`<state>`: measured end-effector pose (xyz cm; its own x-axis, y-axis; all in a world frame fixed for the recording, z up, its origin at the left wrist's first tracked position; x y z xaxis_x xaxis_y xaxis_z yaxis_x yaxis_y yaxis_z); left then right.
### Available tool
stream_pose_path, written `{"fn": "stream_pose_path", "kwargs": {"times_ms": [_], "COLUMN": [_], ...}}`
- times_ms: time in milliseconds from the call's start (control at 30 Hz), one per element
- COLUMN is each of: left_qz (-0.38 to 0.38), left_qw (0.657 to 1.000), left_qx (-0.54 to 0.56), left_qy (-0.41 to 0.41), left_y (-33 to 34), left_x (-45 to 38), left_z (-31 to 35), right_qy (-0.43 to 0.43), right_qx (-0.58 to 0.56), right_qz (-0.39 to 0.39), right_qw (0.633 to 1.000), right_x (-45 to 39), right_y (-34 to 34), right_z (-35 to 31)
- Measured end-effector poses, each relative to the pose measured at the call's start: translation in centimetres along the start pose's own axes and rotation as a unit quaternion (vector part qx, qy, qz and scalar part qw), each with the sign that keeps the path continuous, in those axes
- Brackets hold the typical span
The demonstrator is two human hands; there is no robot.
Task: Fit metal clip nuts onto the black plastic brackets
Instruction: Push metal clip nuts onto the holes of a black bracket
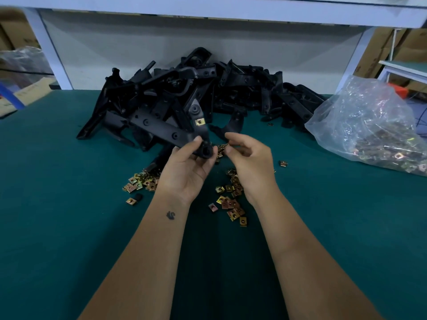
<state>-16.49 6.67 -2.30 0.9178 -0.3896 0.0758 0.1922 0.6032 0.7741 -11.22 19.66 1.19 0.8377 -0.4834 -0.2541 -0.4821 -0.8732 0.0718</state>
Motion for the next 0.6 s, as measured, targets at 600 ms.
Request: {"fn": "stream_pose_path", "kwargs": {"times_ms": [600], "left_qz": [-0.024], "left_qw": [0.999], "left_qx": [-0.031], "left_qy": [-0.008], "left_y": [0.39], "left_x": [-0.03], "left_z": [-0.55], "right_qy": [0.098], "right_qx": [-0.304], "right_qz": [-0.023], "right_qw": [0.947], "right_x": [0.37], "right_y": [0.28], "right_z": [0.79]}}
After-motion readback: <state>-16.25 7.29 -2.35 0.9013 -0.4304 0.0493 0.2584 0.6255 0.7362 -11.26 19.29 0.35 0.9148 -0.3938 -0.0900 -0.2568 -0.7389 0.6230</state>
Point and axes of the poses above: each hand's wrist, its own x-axis away from the middle knuckle, its own y-axis out of the palm, z = x × y, the point moved 10 cm from there along -x, towards the middle knuckle, and after that the axes turned 8 degrees about -x, right-handed, at the moved point
